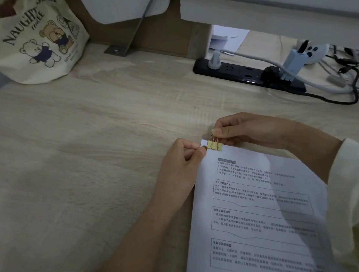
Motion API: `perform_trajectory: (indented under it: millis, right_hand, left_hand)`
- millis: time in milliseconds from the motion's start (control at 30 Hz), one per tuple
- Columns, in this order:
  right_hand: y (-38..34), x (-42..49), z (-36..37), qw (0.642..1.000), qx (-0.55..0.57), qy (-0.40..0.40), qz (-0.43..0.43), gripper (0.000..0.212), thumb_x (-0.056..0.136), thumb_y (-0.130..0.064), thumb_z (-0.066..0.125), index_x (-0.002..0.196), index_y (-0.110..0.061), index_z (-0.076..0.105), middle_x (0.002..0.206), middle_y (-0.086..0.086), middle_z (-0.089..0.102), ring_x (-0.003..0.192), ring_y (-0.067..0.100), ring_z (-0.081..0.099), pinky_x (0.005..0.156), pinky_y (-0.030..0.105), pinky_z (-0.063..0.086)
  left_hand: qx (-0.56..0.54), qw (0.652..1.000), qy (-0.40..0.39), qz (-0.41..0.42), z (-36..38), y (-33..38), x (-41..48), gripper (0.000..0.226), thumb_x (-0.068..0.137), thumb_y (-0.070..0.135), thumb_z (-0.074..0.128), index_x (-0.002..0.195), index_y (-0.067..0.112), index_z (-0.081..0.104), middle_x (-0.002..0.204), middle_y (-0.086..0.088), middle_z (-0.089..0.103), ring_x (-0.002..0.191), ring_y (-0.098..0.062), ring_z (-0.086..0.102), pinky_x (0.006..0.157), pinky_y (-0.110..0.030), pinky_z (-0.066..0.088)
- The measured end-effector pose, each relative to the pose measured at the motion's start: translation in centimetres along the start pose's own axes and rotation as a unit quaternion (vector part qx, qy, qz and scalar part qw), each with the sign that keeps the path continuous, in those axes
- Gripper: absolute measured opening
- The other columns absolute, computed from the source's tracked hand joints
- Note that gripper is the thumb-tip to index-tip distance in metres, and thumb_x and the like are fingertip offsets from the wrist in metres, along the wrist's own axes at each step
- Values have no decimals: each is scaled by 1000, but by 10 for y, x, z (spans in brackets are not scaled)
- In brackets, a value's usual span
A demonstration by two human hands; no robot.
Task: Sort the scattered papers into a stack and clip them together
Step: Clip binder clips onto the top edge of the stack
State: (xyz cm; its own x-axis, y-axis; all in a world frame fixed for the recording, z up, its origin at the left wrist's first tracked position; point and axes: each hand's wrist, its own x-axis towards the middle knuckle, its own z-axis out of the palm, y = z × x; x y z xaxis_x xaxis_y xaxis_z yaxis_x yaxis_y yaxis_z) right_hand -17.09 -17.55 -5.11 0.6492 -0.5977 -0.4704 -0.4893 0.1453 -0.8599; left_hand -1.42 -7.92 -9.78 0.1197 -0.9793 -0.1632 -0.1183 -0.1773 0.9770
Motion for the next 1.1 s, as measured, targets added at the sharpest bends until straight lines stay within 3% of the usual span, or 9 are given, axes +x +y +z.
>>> perform_trajectory:
  millis: [400, 600, 667, 700, 733, 800, 933, 1000, 1100]
  right_hand:
    - [0, -6, 4, 999, -21, 30, 37, 32, 88, -32, 54, 100, -4, 65, 81, -3, 69, 73, 7, 63, 69, 13, 51]
    - [4, -62, -3, 958, -33, 283, 28, 31, 92, -31, 53, 118, -18, 61, 118, -2, 64, 110, 13, 59, 104, 31, 42]
    - [17, -96, 4, 936, -20, 346, 65, 33, 92, -31, 52, 124, -22, 57, 124, -6, 58, 119, 16, 52, 107, 32, 36]
    - [26, -112, 12, 927, -15, 366, 82, 36, 93, -31, 51, 128, -23, 54, 125, -9, 54, 122, 16, 48, 106, 30, 33]
    - [33, -126, 21, 920, -7, 382, 94, 39, 93, -29, 50, 132, -21, 50, 125, -8, 51, 125, 17, 46, 103, 27, 31]
    - [48, -148, 39, 908, 22, 404, 106, 43, 95, -24, 48, 136, -15, 44, 127, -4, 51, 117, 17, 49, 94, 24, 33]
    - [61, -165, 60, 904, 69, 411, 96, 34, 95, -10, 44, 129, -6, 49, 112, 4, 62, 107, 18, 59, 91, 33, 45]
    - [62, -165, 66, 916, 89, 384, 72, 35, 95, -10, 43, 127, -19, 52, 120, -3, 63, 106, 12, 61, 89, 27, 50]
    - [71, -163, 70, 922, 74, 371, 79, 51, 92, -20, 49, 141, -24, 37, 141, -5, 47, 126, 20, 49, 105, 44, 40]
  left_hand:
    - [38, 999, 9, 8, 1, 1, -2, 9, 88, 25, 59, 84, 23, 51, 77, 11, 66, 66, 6, 60, 55, -6, 42]
    - [5, 1000, 1, 30, 6, 2, -15, 20, 91, 15, 54, 111, 22, 54, 106, 11, 62, 91, 8, 58, 71, 1, 43]
    - [7, 999, -16, 39, 8, -1, -26, 27, 90, 20, 54, 115, 29, 51, 117, 13, 59, 105, 9, 56, 88, -8, 45]
    - [26, 998, -28, 41, 10, -3, -34, 34, 87, 29, 54, 121, 30, 49, 126, 10, 56, 115, 3, 53, 99, -22, 45]
    - [44, 997, -40, 43, 11, -6, -41, 48, 84, 37, 53, 130, 28, 44, 135, 7, 51, 125, -6, 48, 105, -37, 41]
    - [63, 996, -55, 40, 13, -7, -54, 66, 81, 41, 50, 142, 26, 31, 147, 6, 39, 135, -12, 38, 111, -45, 34]
    - [87, 993, -50, 57, 18, 1, -70, 60, 95, 18, 46, 148, 22, 18, 154, 11, 22, 140, -4, 21, 116, -24, 17]
    - [111, 990, -54, 70, 21, 4, -73, 58, 96, 10, 42, 147, 19, 17, 145, 23, 24, 132, 10, 23, 103, -1, 16]
    - [127, 986, -58, 87, 24, 6, -76, 55, 94, 0, 41, 143, 17, 24, 112, 43, 22, 97, 41, 24, 77, 16, 15]
